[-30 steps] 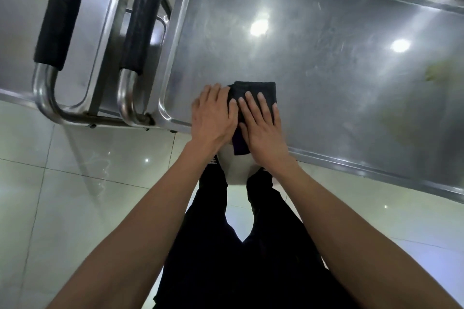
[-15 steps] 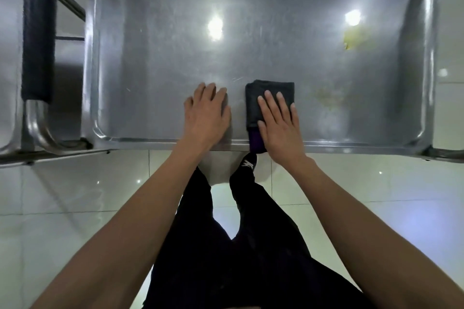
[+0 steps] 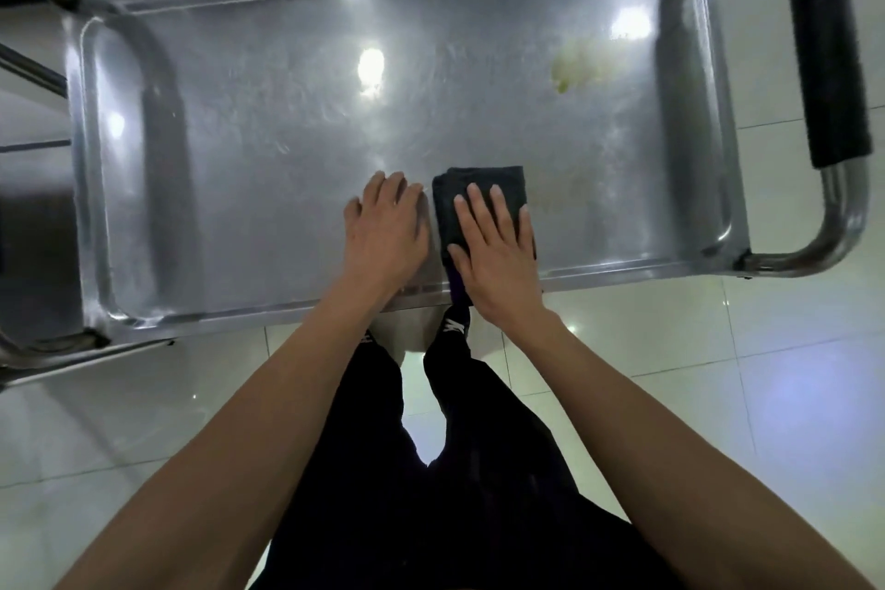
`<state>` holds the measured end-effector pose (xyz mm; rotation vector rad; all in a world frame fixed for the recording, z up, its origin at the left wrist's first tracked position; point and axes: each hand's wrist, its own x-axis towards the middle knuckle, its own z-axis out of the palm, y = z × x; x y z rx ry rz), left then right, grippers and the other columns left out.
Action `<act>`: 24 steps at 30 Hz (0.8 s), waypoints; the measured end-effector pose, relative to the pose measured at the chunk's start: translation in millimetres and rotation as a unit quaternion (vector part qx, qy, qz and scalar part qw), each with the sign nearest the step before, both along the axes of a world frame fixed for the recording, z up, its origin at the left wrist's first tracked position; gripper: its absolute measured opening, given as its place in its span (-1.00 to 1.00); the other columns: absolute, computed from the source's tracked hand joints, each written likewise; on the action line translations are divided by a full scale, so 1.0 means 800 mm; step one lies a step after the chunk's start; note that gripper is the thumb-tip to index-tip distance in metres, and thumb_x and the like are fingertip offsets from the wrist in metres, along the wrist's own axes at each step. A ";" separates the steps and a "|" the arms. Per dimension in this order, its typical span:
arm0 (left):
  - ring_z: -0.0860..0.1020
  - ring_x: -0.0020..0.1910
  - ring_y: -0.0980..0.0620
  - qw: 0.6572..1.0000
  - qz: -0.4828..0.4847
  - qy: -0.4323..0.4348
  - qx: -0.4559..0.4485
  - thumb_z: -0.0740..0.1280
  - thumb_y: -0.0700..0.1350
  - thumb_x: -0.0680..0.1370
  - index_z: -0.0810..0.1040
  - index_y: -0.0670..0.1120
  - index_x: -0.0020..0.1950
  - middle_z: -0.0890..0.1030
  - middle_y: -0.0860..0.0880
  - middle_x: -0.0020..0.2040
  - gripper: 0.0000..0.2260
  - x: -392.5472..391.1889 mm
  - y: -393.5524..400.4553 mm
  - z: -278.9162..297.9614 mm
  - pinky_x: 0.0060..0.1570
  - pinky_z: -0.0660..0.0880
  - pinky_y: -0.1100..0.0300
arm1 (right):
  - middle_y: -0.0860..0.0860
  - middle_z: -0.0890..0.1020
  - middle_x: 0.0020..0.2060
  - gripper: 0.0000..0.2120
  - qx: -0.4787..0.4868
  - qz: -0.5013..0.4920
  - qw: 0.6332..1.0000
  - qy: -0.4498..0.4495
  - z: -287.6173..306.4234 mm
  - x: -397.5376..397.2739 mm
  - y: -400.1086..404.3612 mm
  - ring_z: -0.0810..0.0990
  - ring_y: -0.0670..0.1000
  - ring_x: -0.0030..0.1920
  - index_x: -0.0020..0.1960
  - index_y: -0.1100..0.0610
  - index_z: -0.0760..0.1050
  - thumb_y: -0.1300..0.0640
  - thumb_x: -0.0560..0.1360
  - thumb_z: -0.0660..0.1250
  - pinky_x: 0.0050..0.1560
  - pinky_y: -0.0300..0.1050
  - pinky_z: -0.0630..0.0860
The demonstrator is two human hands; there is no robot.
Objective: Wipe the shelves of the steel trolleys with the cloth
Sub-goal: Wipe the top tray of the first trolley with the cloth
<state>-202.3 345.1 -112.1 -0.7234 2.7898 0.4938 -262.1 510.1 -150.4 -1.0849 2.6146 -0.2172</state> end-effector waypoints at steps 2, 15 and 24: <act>0.16 0.56 -0.15 1.000 -0.007 -0.007 -0.003 0.21 -0.04 0.61 0.40 -0.06 0.41 0.34 -0.11 0.50 -0.63 -0.003 -0.004 -0.003 0.41 0.22 -0.19 | 0.02 -0.05 0.63 -0.41 -0.003 0.002 1.000 0.011 -0.004 -0.001 -0.001 -0.17 0.10 0.61 0.64 0.06 -0.07 -0.09 0.69 -0.01 0.55 0.30 -0.05; 0.13 0.57 -0.16 0.999 -0.026 0.036 0.016 0.21 -0.07 0.61 0.41 -0.08 0.42 0.31 -0.13 0.51 -0.62 -0.065 -0.082 -0.009 0.44 0.21 -0.19 | 0.00 -0.08 0.63 -0.44 0.017 -0.030 0.999 0.005 0.005 -0.091 -0.088 -0.20 0.08 0.61 0.64 0.06 -0.12 -0.03 0.69 -0.07 0.55 0.29 -0.08; 0.14 0.57 -0.16 0.997 -0.017 0.060 0.035 0.18 -0.04 0.63 0.40 -0.05 0.45 0.29 -0.12 0.54 -0.62 -0.124 -0.124 -0.012 0.44 0.21 -0.20 | -0.04 -0.14 0.62 -0.45 0.031 -0.050 0.998 -0.016 0.014 -0.178 -0.161 -0.24 0.06 0.60 0.64 0.02 -0.17 -0.03 0.71 -0.07 0.56 0.27 -0.16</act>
